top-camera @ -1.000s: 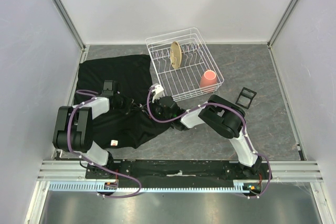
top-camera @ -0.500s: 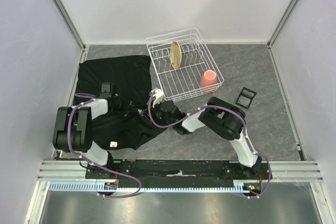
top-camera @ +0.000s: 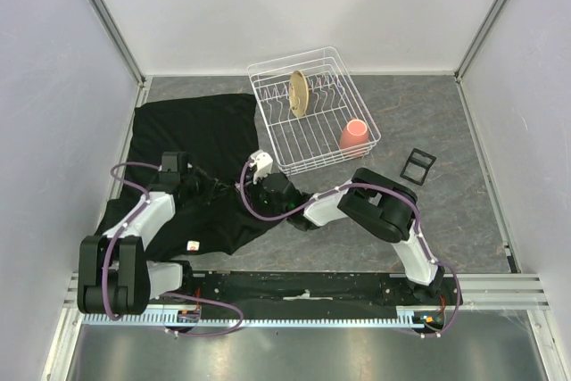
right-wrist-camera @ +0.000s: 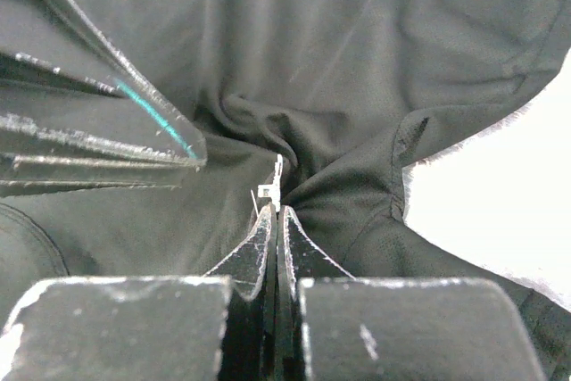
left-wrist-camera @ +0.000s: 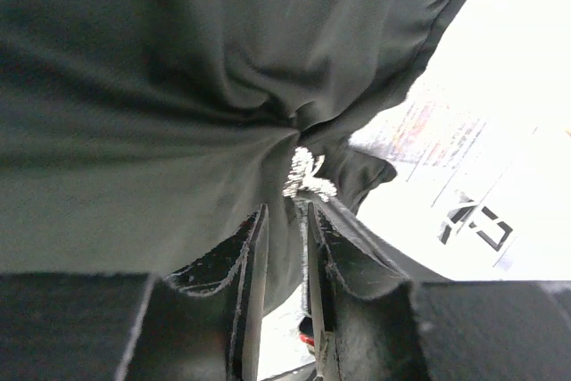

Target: Remove the brooch from the garment

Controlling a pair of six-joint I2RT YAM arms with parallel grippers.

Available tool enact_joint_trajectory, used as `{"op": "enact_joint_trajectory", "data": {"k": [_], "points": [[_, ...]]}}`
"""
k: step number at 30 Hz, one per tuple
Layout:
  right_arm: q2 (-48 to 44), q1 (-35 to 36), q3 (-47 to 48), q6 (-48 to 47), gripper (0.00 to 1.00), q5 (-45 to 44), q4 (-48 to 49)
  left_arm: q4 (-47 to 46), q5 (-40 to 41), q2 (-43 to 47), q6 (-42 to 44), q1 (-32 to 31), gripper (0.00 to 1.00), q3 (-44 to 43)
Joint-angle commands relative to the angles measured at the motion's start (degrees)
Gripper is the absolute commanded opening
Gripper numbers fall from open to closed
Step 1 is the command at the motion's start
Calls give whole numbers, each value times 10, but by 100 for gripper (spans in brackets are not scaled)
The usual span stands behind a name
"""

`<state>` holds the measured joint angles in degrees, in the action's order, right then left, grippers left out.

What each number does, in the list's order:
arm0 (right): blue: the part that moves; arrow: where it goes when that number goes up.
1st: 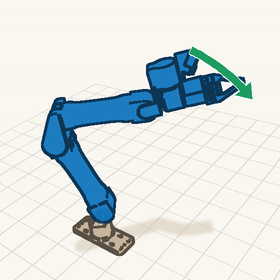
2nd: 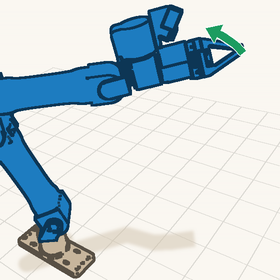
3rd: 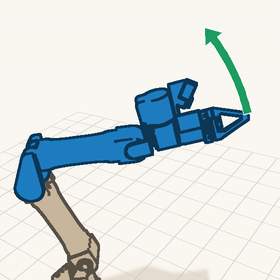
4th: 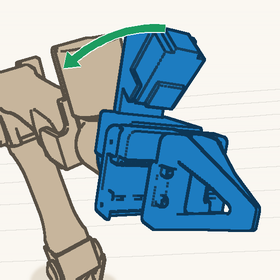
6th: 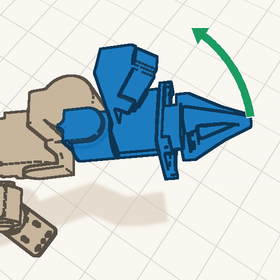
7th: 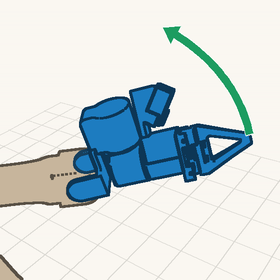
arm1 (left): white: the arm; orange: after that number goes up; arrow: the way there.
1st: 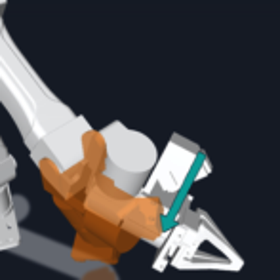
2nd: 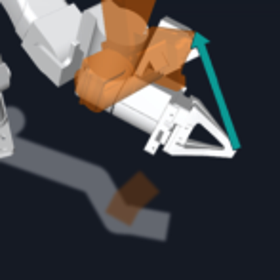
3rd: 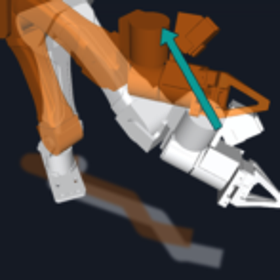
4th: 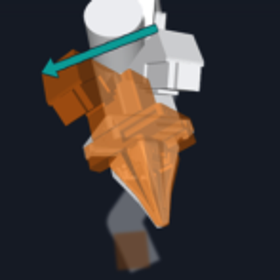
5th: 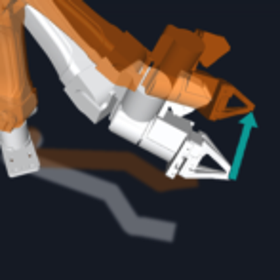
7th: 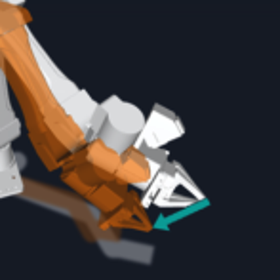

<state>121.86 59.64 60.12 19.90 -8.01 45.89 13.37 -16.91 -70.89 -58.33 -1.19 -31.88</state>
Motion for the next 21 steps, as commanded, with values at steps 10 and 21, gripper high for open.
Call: {"op": "enact_joint_trajectory", "data": {"k": [10,21], "points": [[-33,72,56,-186,0,-234,-134,54,-11,7,-9,3,27,72],[-64,107,39,-263,0,-296,-167,97,0,64,9,3,27,87]]}}
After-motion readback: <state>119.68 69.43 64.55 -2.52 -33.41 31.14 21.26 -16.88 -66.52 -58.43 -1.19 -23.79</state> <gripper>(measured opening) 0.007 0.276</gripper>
